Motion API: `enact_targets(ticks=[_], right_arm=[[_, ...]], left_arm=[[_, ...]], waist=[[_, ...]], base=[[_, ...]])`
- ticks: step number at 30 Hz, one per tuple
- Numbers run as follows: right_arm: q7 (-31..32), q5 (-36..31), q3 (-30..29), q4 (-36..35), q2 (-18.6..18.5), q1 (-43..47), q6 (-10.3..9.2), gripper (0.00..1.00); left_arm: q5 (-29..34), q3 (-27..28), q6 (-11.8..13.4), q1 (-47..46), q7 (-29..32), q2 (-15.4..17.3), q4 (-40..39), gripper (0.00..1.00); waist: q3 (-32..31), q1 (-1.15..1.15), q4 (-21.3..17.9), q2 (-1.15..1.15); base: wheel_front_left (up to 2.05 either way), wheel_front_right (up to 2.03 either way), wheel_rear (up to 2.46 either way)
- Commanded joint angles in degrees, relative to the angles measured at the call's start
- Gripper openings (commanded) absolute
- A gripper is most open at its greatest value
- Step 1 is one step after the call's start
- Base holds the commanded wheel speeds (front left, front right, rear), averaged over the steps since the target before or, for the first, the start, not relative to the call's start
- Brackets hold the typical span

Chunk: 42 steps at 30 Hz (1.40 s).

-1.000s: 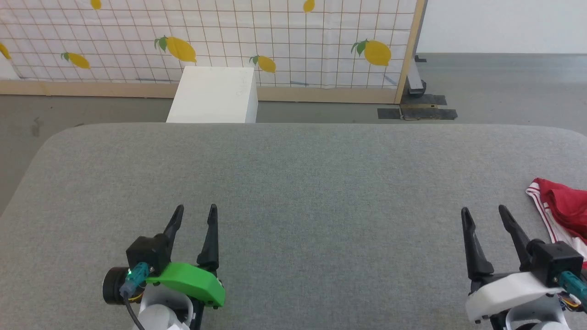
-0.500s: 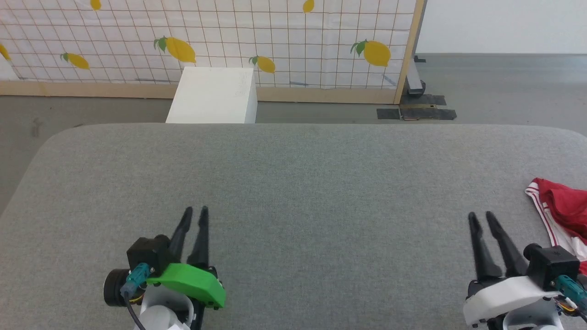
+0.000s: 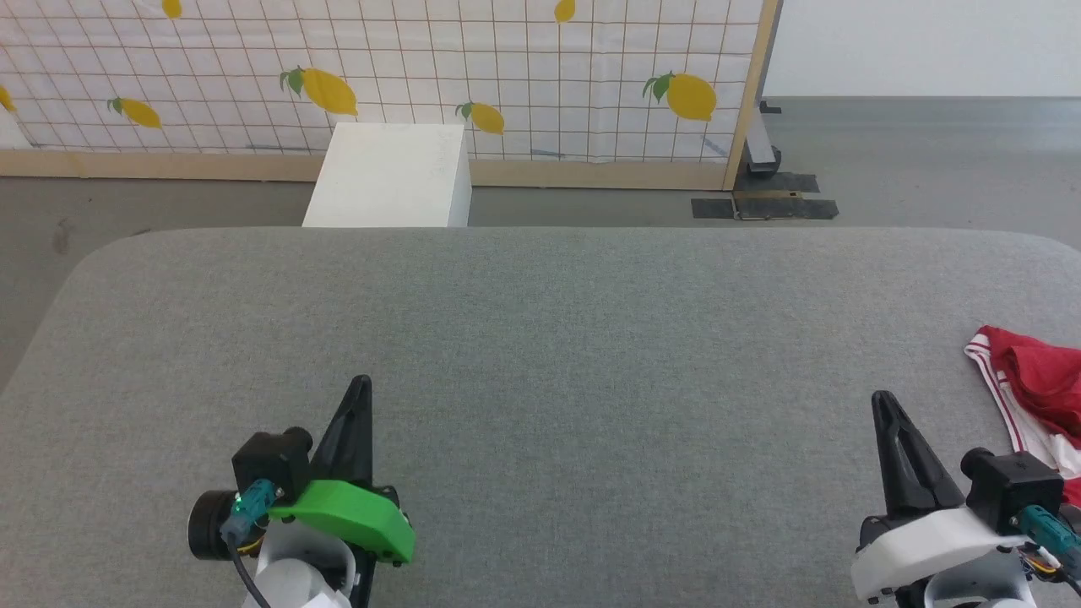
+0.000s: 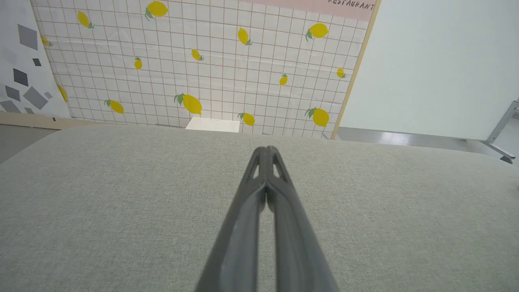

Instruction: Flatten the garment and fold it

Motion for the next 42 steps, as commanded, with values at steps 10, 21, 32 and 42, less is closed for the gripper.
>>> enact_targets(ticks=[10, 21, 32, 42], right_arm=[[0.53, -0.77, 0.53, -0.13, 0.03, -0.59, -0.02, 0.00], [1.09, -1.37, 0.96, -0.21, 0.04, -0.97, -0.03, 0.00], [1.57, -1.87, 1.32, -0.29, 0.06, -1.30, -0.03, 0.00], [2.01, -2.33, 1.64, -0.35, 0.07, -1.59, -0.04, 0.00]], left_arm=[[1.64, 0.61, 0.63, 1.15, 1.40, -0.07, -1.78, 0.00], [2.87, 1.05, 1.17, 1.87, 2.92, -0.11, -3.59, 0.00], [3.92, 1.43, 1.63, 2.48, 4.20, -0.15, -5.13, 0.00], [4.86, 1.77, 2.04, 3.03, 5.36, -0.18, -6.51, 0.00]], waist=[[0.11, 0.00, -0.23, 0.00], [0.24, 0.00, -0.52, 0.00], [0.36, 0.00, -0.77, 0.00], [0.46, 0.00, -0.99, 0.00]], base=[[0.00, 0.00, 0.00], [0.00, 0.00, 0.00], [0.00, 0.00, 0.00], [0.00, 0.00, 0.00]])
